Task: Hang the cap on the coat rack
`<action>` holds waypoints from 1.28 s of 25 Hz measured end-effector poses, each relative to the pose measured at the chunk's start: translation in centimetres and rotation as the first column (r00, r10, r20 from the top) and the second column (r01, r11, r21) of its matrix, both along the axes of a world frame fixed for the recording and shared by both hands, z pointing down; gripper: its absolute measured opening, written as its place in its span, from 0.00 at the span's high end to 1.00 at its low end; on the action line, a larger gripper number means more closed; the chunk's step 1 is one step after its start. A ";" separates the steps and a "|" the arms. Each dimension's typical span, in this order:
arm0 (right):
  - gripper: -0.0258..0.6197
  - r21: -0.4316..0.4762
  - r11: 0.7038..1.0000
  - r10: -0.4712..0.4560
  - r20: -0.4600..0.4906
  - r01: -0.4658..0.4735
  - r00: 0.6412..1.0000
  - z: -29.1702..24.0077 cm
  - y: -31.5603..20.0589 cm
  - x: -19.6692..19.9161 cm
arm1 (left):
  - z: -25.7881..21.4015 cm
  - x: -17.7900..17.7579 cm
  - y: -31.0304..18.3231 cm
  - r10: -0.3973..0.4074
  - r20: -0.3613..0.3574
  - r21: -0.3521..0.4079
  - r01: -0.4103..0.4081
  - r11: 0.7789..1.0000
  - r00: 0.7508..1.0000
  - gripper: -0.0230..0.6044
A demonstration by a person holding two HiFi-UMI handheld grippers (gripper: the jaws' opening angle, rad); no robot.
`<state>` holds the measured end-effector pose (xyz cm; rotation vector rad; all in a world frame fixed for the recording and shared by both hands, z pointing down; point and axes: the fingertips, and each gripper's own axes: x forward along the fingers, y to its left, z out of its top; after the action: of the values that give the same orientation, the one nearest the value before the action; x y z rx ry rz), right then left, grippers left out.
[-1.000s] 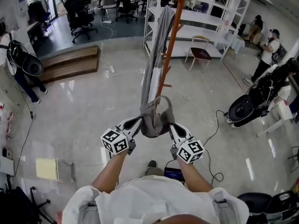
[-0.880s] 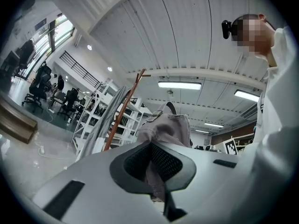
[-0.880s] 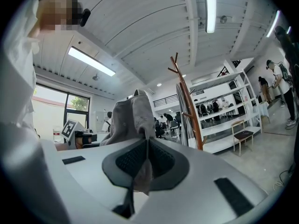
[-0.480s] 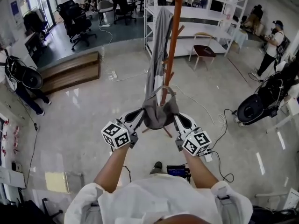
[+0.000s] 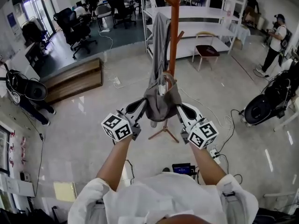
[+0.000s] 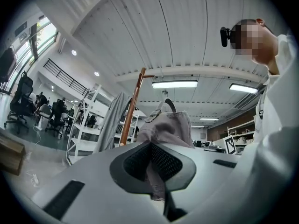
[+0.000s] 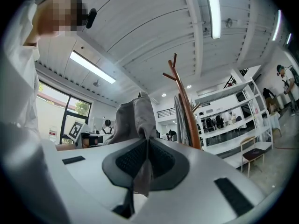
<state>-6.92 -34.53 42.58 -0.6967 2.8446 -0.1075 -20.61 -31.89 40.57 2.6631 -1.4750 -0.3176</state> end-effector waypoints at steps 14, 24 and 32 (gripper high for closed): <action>0.91 0.134 0.991 -0.023 0.030 0.019 0.999 -8.7 -6.4 -2.6 | -8.1 -2.9 -6.4 0.040 0.037 0.106 -0.044 0.993 0.998 0.94; 0.92 0.216 0.972 0.091 0.010 -0.091 0.996 -15.4 -9.1 -5.7 | -15.5 -5.9 -9.5 0.136 0.068 0.186 -0.146 0.972 0.988 0.94; 0.92 0.232 0.961 0.149 0.034 -0.153 0.988 -20.5 -10.7 -5.8 | -20.2 -6.4 -11.7 0.172 0.103 0.219 -0.191 0.957 0.980 0.94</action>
<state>-12.73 -45.22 22.05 -0.8511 2.7151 0.2416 -27.01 -43.57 20.40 3.0014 -1.2690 -0.3878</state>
